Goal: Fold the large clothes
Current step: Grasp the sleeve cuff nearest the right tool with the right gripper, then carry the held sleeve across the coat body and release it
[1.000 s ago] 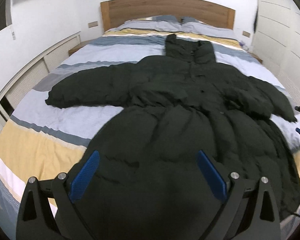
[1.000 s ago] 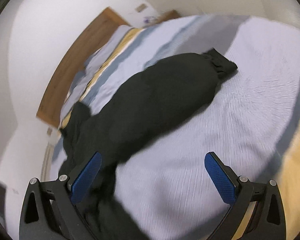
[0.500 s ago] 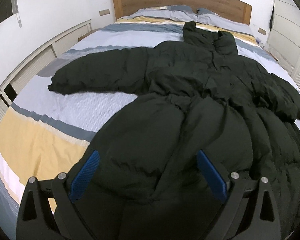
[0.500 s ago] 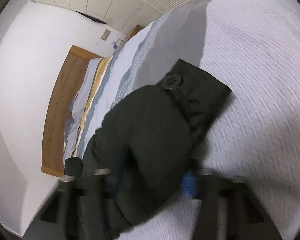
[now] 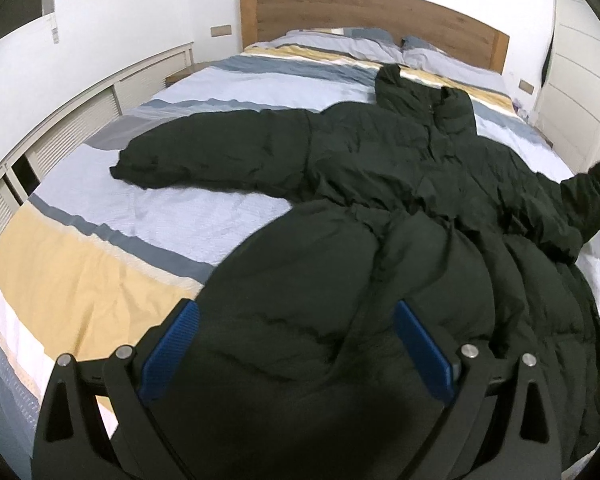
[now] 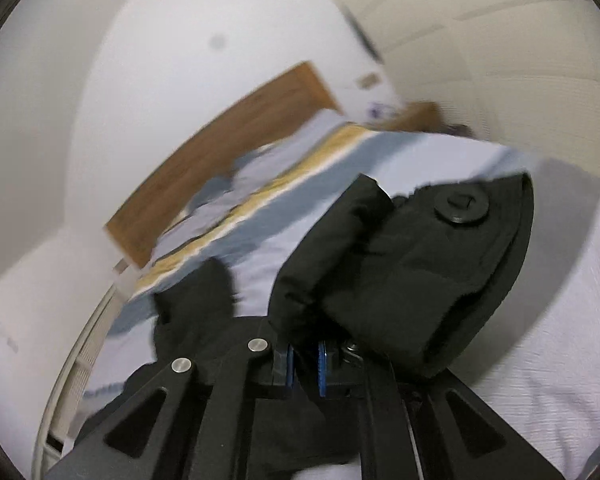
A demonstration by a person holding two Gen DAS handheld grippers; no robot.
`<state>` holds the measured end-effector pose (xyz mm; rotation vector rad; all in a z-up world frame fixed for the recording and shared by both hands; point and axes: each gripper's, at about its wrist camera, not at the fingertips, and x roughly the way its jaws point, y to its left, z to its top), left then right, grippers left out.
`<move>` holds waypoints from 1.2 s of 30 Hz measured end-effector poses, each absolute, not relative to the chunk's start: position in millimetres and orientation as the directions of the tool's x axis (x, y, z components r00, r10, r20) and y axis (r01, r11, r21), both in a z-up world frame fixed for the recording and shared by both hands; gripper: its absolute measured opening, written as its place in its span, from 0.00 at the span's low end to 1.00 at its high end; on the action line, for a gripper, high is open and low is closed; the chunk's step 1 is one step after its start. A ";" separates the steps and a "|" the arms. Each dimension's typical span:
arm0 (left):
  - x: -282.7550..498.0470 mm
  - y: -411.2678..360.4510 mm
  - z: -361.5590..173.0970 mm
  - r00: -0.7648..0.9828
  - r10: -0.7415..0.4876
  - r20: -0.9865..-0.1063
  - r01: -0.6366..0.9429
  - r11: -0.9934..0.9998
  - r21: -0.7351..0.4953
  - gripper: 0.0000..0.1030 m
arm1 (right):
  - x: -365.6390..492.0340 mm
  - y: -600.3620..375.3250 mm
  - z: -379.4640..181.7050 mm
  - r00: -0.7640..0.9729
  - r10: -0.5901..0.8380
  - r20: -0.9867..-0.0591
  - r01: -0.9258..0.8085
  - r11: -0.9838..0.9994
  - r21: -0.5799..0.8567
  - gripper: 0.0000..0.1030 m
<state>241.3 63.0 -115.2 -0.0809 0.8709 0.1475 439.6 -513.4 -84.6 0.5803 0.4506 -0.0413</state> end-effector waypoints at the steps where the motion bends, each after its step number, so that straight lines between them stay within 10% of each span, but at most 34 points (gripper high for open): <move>1: 239.1 67.8 -112.6 0.638 0.098 -0.764 -0.170 0.985 -0.015 0.96 | 442.5 -496.0 -75.2 0.903 0.110 -0.416 0.130 0.851 0.508 0.08; 16: 214.1 134.6 -88.8 0.679 0.119 -0.724 -0.256 0.963 -0.082 0.96 | 454.5 -280.1 -80.6 0.762 0.392 -0.516 -0.209 0.902 0.377 0.09; 29: 208.9 147.3 -94.5 0.666 0.123 -0.736 -0.284 0.954 -0.098 0.96 | 453.6 -215.8 -167.5 0.568 0.337 -0.751 -0.257 0.939 0.227 0.13; 31: 207.6 145.8 -91.2 0.667 0.132 -0.733 -0.286 0.954 -0.088 0.96 | 453.8 -217.4 -173.2 0.546 0.333 -0.769 -0.247 0.941 0.232 0.20; 34: 203.4 141.3 -82.0 0.673 0.131 -0.728 -0.276 0.957 -0.083 0.96 | 444.7 -219.8 -171.8 0.528 0.382 -0.758 -0.255 0.923 0.287 0.67; 36: 201.1 137.0 -73.4 0.679 0.116 -0.725 -0.265 0.960 -0.094 0.96 | 433.3 -215.3 -162.2 0.530 0.399 -0.749 -0.280 0.915 0.289 0.71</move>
